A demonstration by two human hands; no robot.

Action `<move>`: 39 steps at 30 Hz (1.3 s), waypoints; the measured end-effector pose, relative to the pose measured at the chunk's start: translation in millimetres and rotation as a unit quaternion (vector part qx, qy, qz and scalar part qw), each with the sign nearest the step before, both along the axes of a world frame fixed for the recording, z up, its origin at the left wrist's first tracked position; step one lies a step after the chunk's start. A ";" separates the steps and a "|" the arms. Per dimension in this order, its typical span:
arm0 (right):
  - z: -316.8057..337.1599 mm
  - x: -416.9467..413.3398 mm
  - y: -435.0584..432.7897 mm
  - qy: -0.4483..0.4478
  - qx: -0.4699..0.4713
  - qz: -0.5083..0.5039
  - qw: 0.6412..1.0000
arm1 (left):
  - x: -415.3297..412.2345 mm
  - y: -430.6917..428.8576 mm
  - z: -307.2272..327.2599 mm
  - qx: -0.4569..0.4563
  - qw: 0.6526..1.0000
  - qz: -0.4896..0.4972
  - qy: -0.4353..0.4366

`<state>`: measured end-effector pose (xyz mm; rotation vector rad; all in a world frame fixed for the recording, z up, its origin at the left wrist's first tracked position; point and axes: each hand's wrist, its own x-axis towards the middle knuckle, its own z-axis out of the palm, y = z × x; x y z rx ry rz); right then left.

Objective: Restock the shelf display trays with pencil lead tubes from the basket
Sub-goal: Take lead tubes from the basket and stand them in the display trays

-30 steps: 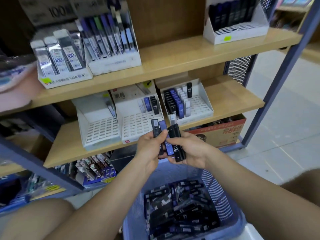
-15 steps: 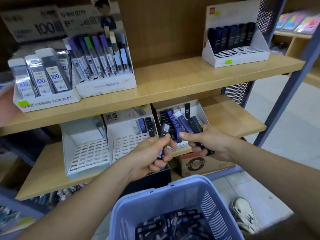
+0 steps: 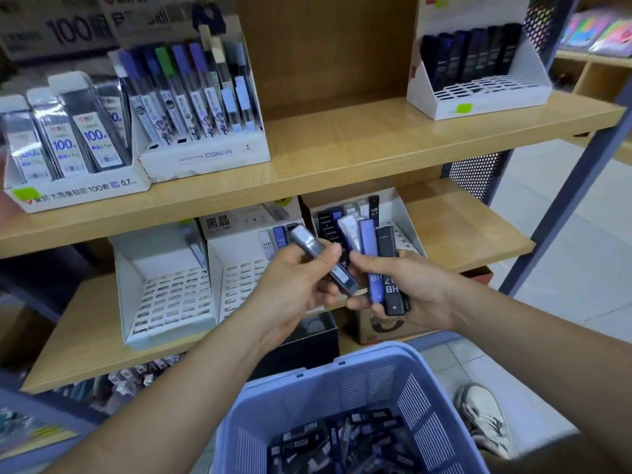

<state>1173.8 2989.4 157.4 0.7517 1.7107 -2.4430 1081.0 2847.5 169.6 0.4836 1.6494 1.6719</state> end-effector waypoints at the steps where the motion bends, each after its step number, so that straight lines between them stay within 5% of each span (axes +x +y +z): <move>1: 0.5 0.7 -1.7 0.003 0.000 0.005 1.000 | -4.0 -1.8 -0.9 0.016 1.000 0.014 0.003; 9: -5.9 -4.2 -2.4 0.018 -0.040 0.007 0.999 | -17.9 -12.3 8.6 0.070 0.997 0.029 -0.006; 17: -7.1 -5.2 3.6 0.016 -0.039 0.040 0.998 | -31.9 -10.6 3.5 0.018 0.981 0.150 0.119; 23: -18.6 -7.4 14.0 -0.007 0.009 0.033 0.999 | -40.8 -15.0 4.4 -0.029 0.995 0.052 0.085; 33: -37.0 -6.2 37.8 -0.091 0.140 0.011 0.986 | -67.1 -37.6 -1.2 -0.146 0.945 0.073 0.284; 39: -44.5 9.5 71.0 -0.108 0.156 -0.012 0.982 | -51.0 -9.4 -15.8 -0.133 0.934 0.041 0.330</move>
